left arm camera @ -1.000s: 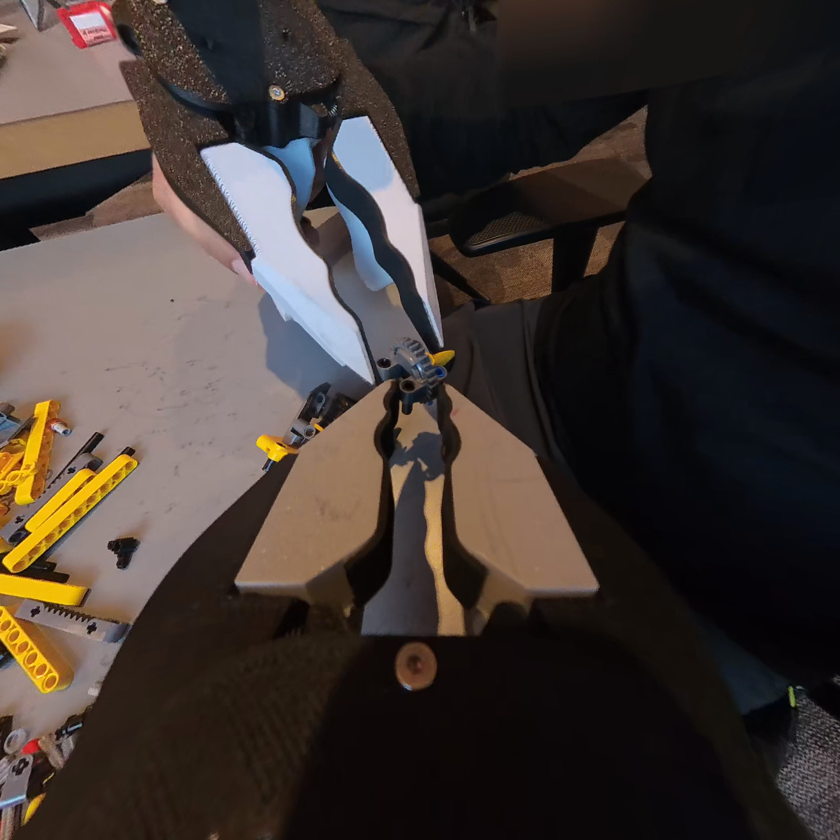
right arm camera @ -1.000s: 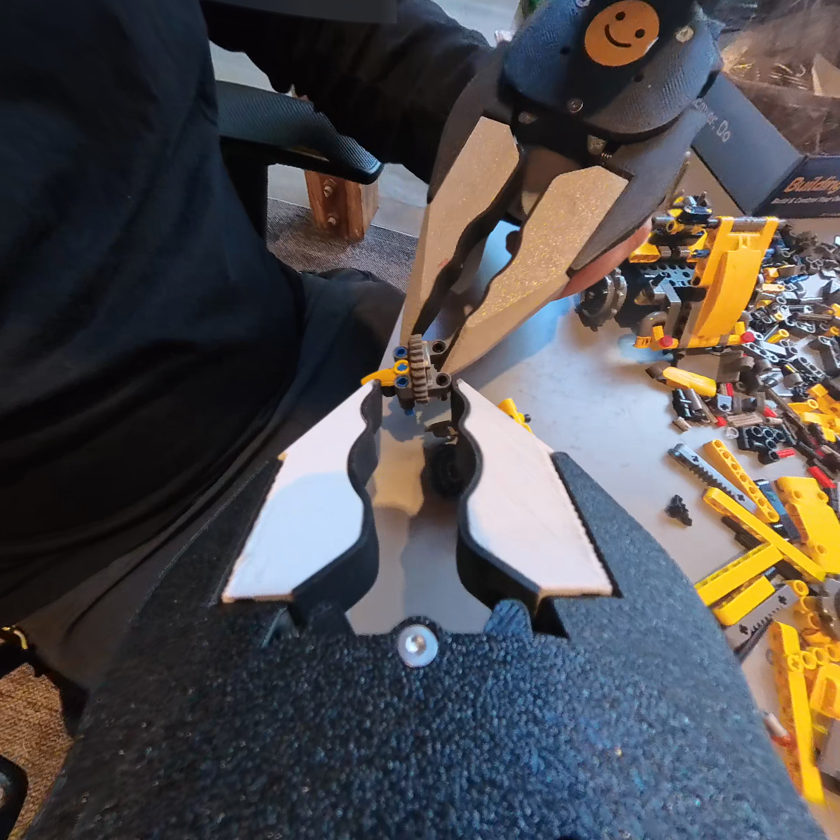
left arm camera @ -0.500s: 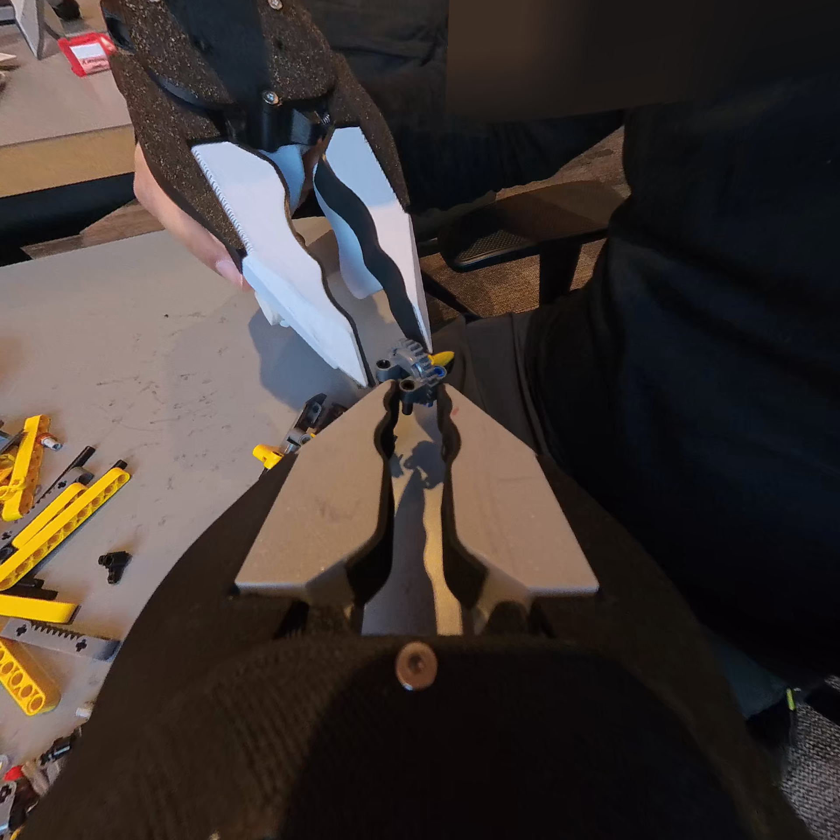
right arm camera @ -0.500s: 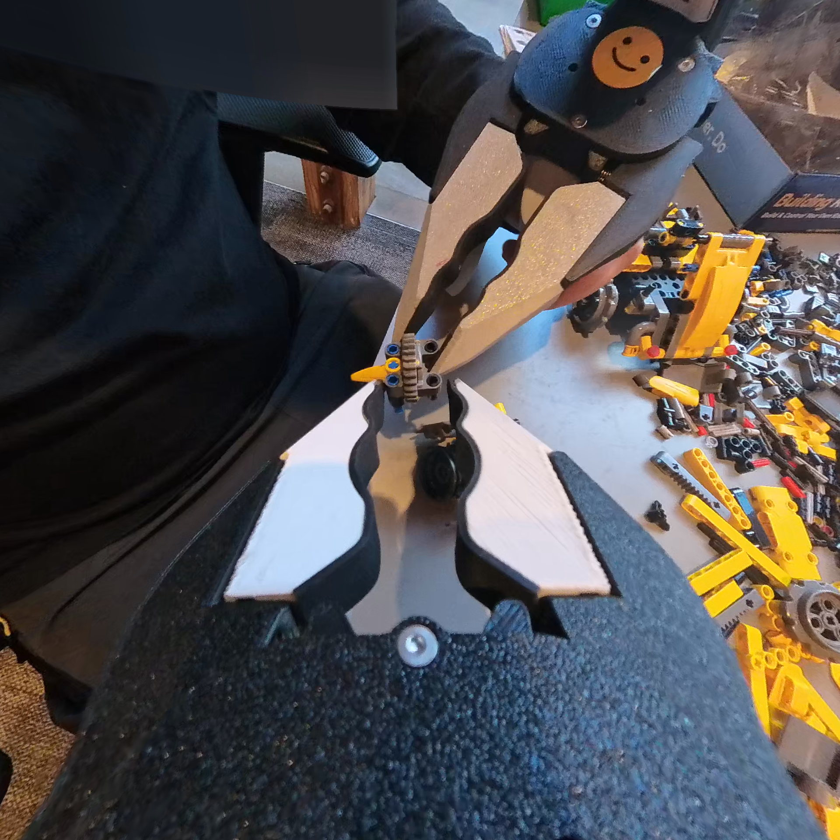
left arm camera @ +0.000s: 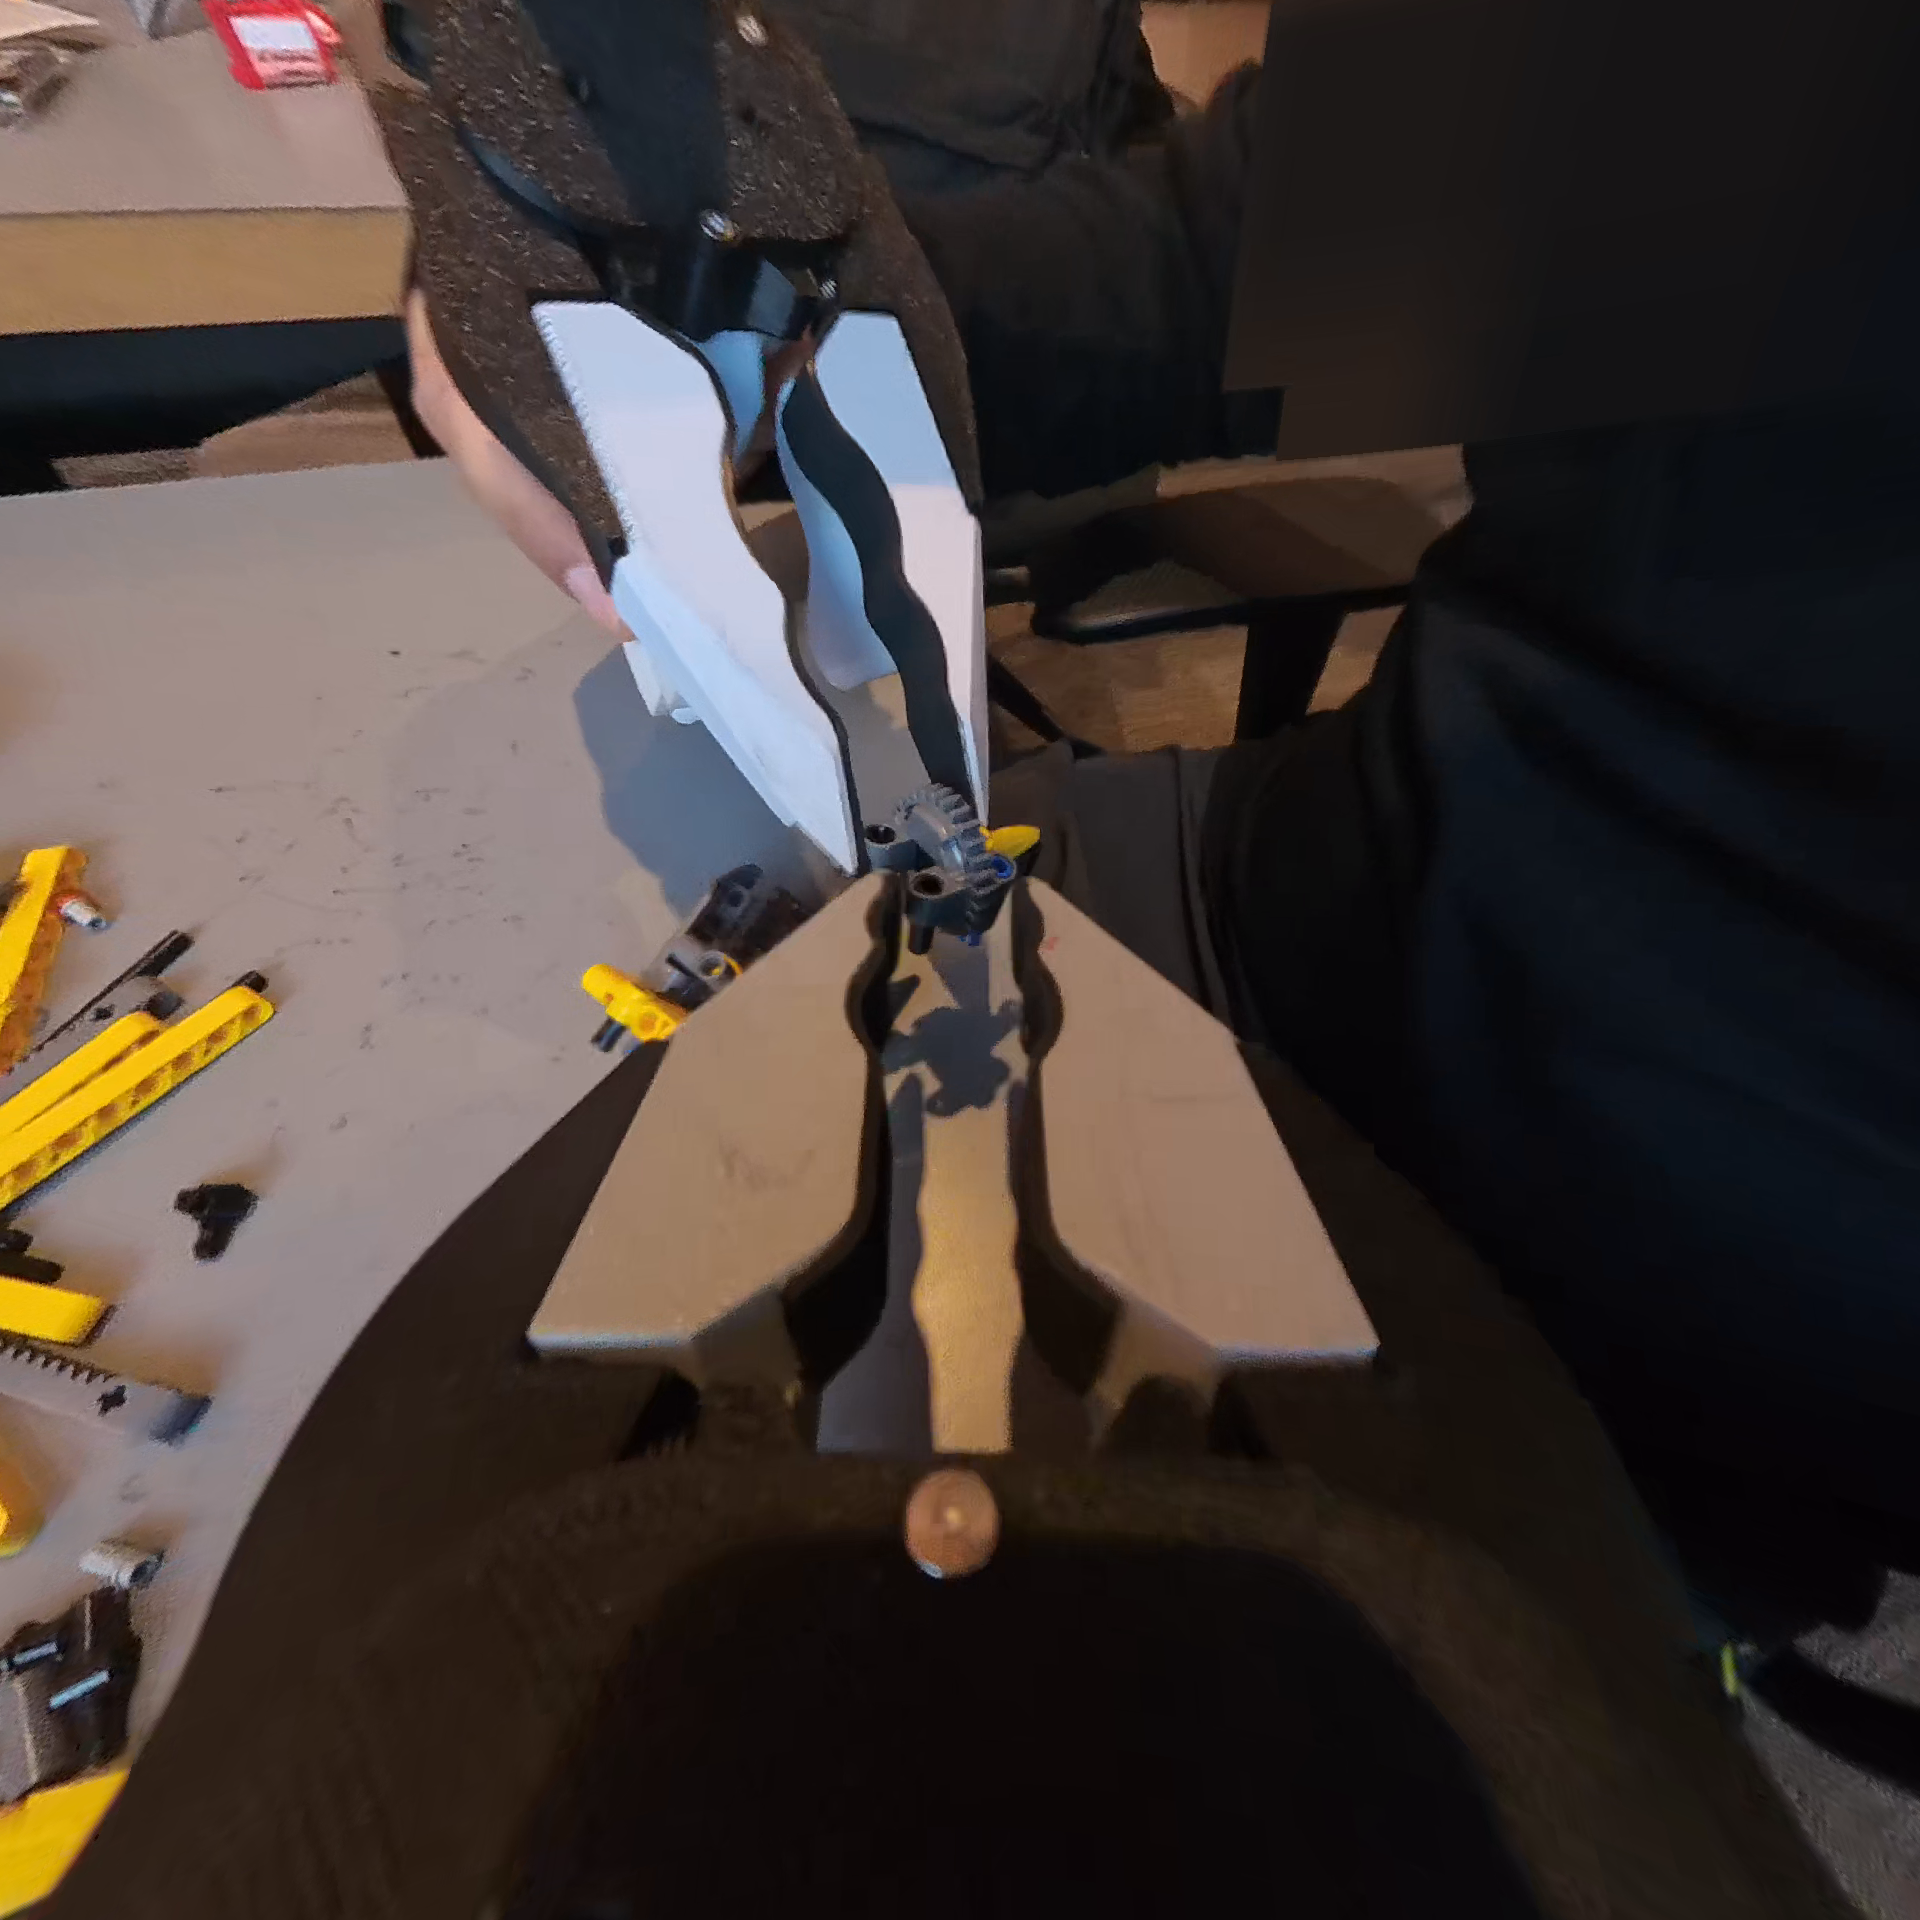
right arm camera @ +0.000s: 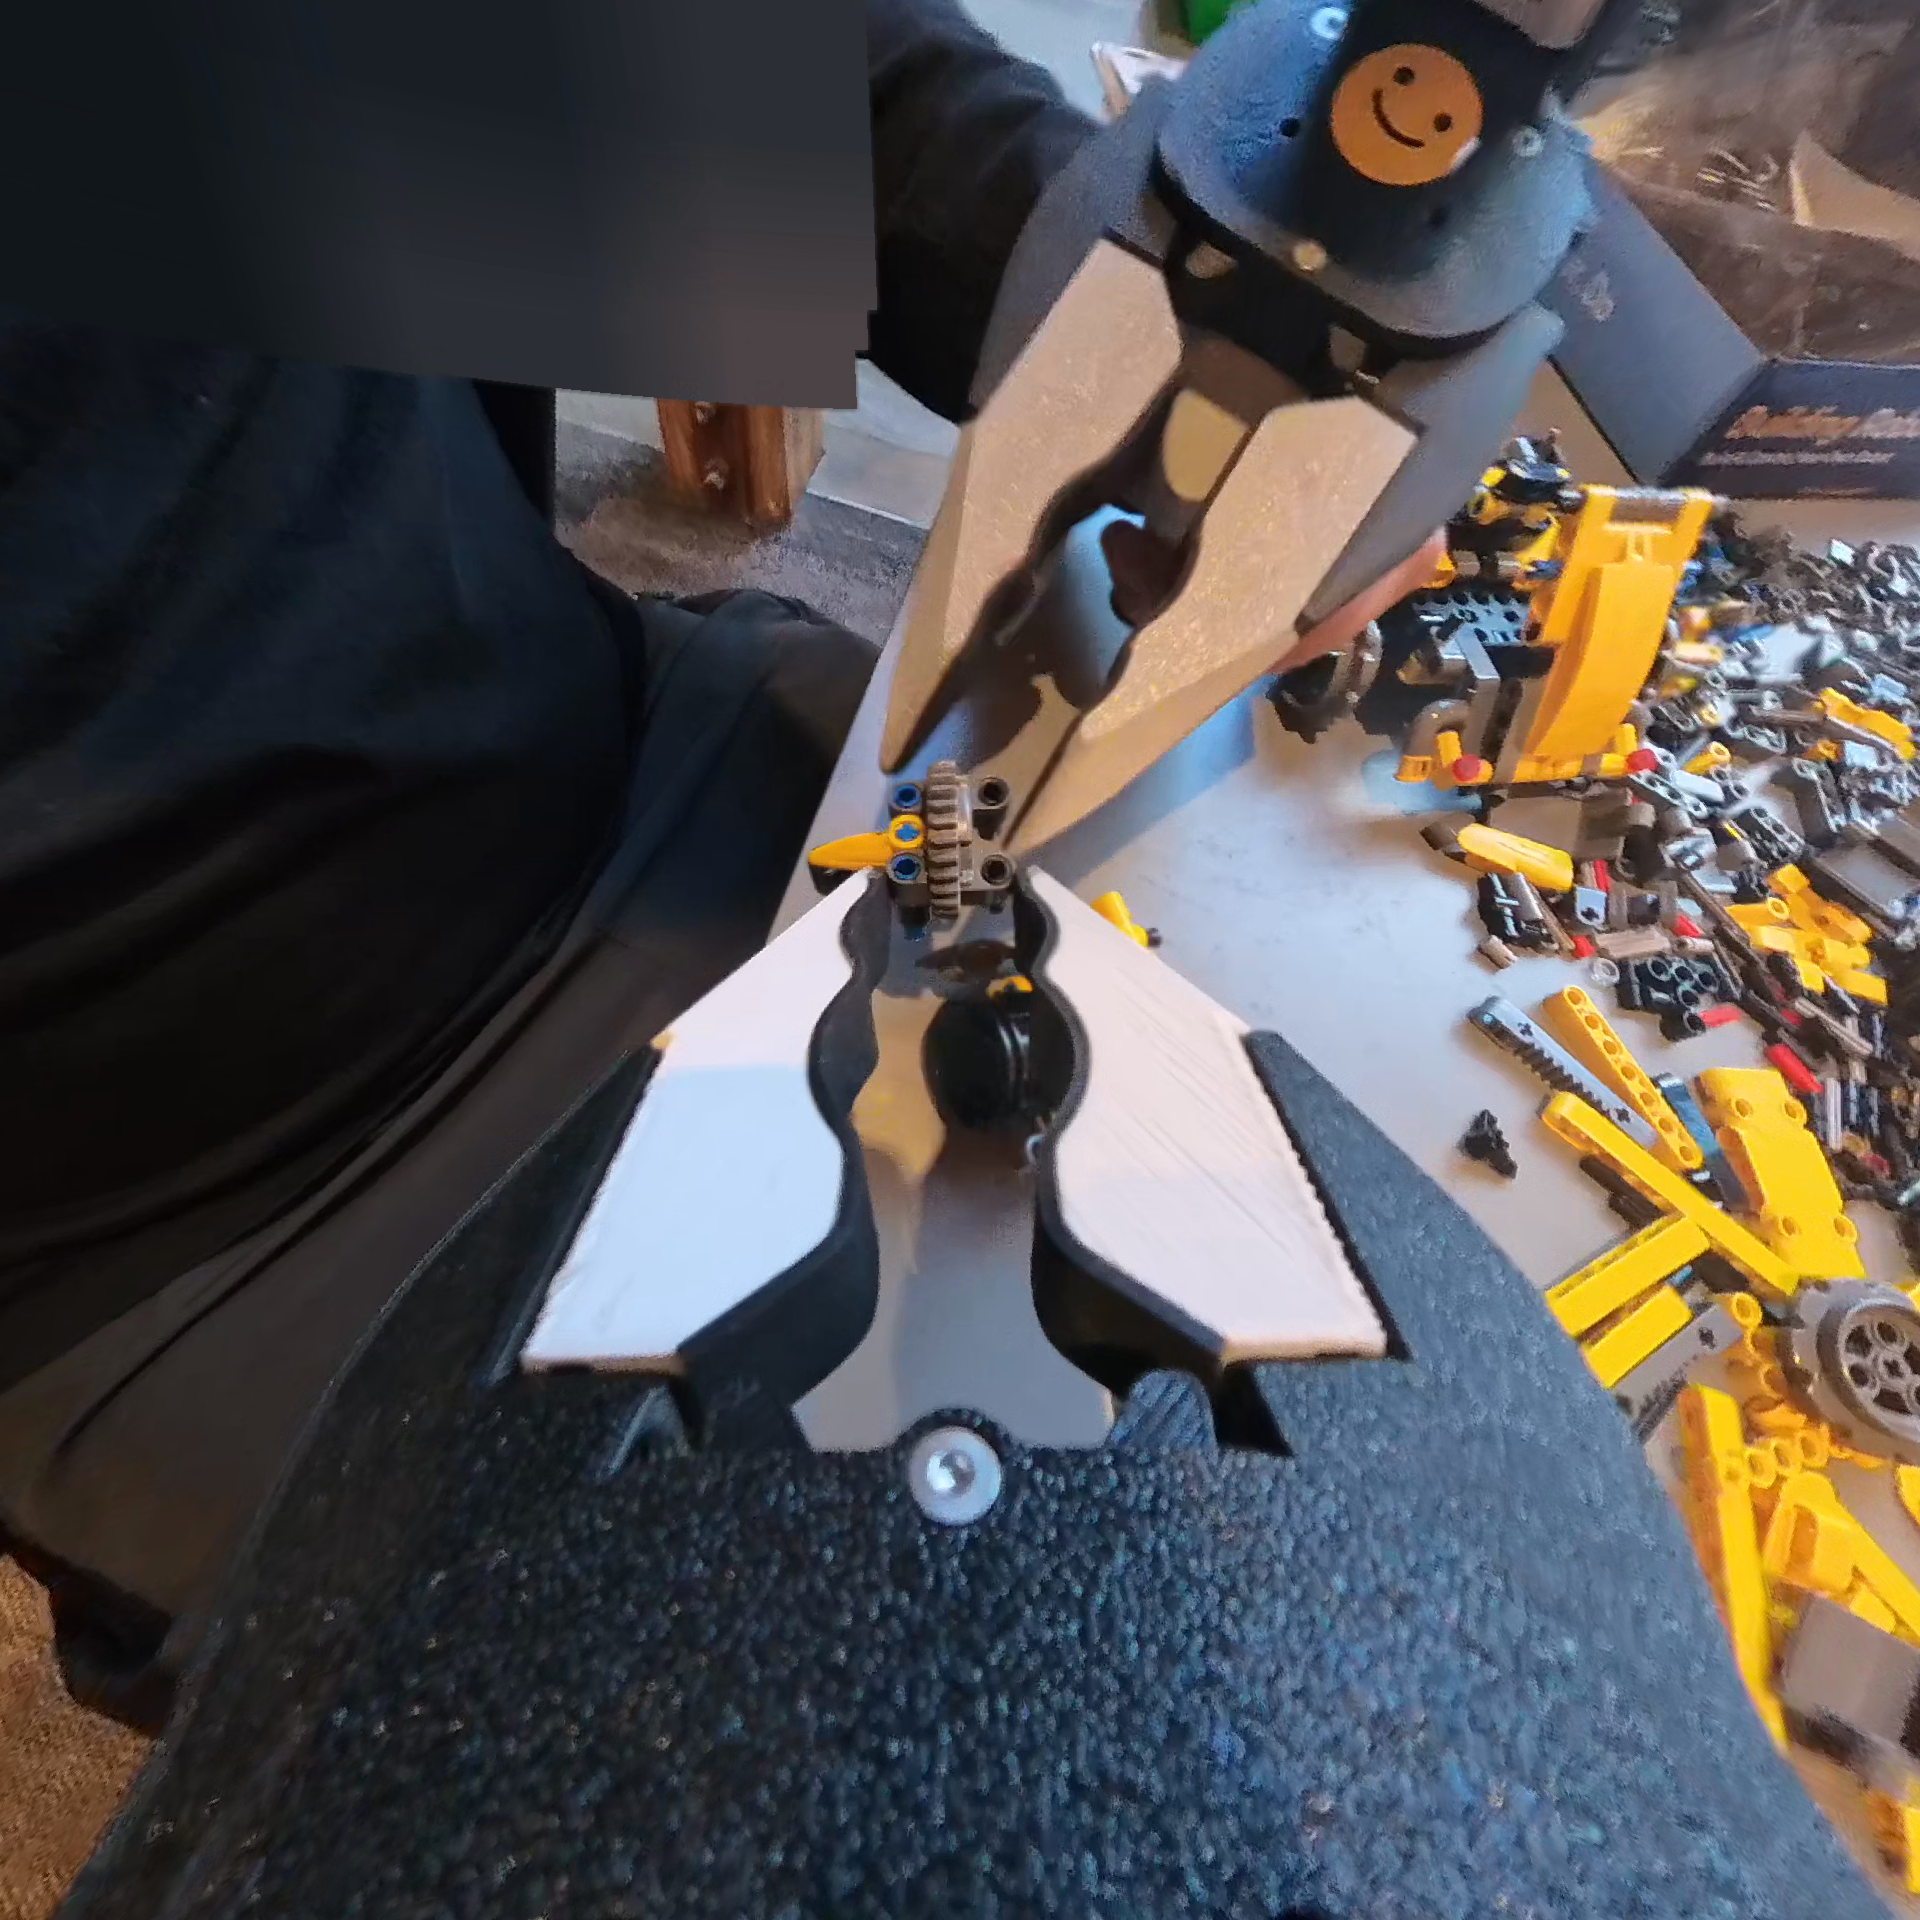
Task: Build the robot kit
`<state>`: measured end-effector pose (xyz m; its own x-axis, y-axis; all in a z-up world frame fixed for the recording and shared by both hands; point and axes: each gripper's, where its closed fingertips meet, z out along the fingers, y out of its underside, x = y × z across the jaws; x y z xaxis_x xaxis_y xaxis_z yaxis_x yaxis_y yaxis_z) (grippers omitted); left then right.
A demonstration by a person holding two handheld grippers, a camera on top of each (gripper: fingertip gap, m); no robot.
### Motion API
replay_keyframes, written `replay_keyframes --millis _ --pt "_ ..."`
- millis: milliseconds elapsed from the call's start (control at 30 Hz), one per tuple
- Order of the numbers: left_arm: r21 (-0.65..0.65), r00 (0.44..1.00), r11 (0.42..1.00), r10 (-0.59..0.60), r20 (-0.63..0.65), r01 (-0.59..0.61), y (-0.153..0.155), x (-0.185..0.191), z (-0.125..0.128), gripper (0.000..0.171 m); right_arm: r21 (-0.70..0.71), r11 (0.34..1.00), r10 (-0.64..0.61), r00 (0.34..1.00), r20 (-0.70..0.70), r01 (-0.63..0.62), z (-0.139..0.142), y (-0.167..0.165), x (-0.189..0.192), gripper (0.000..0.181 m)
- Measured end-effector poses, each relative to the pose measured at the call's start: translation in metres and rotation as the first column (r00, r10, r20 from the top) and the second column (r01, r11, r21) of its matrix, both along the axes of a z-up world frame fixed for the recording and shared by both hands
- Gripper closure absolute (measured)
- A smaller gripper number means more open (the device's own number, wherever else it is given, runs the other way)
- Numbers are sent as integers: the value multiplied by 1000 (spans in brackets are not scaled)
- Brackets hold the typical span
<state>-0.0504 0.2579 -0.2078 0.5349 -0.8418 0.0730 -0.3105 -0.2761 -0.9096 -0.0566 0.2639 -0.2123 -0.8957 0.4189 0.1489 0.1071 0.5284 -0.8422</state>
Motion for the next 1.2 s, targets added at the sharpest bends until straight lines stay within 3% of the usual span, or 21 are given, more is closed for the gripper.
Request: replay_keyframes --millis 67,167,233,367,500,600,733,833,900,1033,1133,1200 --pt "-7 996 996 84 43 -84 7 -8 5 136 -50 998 -37 999 10 38 3 8 -4 159" --pt "-107 920 915 392 9 -389 26 -40 -6 121 -161 976 -144 989 35 148 10 34 -16 159" --pt "-165 887 881 458 66 -443 25 -37 -8 120 -263 941 -192 976 102 213 13 52 -25 158" --pt "-239 819 789 570 -60 -566 29 -41 -39 104 -393 868 -196 937 290 303 7 73 -40 158" --pt "-252 806 769 583 -98 -587 32 -30 -49 97 -419 847 -140 898 417 327 -2 73 -46 158" --pt "-238 831 797 525 -183 -555 30 -27 -59 115 -376 863 -133 870 474 337 -11 68 -47 159" --pt "-227 899 877 375 -228 -423 29 -31 -59 120 -362 860 -131 840 526 361 -17 60 -48 158" --pt "-291 949 905 280 -143 -310 28 -34 -51 133 -418 827 -116 841 529 377 -7 58 -49 158" --pt "-325 962 906 268 -61 -273 32 -36 -45 133 -442 805 -119 837 534 397 -4 60 -51 159" --pt "-388 929 863 367 44 -323 35 -42 -38 113 -444 793 -139 833 535 417 -7 64 -52 159" --pt "-345 831 779 556 -6 -523 30 -56 -37 93 -435 788 -171 834 524 435 -7 72 -53 159" --pt "-289 772 736 635 -17 -612 25 -56 -36 88 -442 785 -167 835 524 434 -7 74 -54 159"
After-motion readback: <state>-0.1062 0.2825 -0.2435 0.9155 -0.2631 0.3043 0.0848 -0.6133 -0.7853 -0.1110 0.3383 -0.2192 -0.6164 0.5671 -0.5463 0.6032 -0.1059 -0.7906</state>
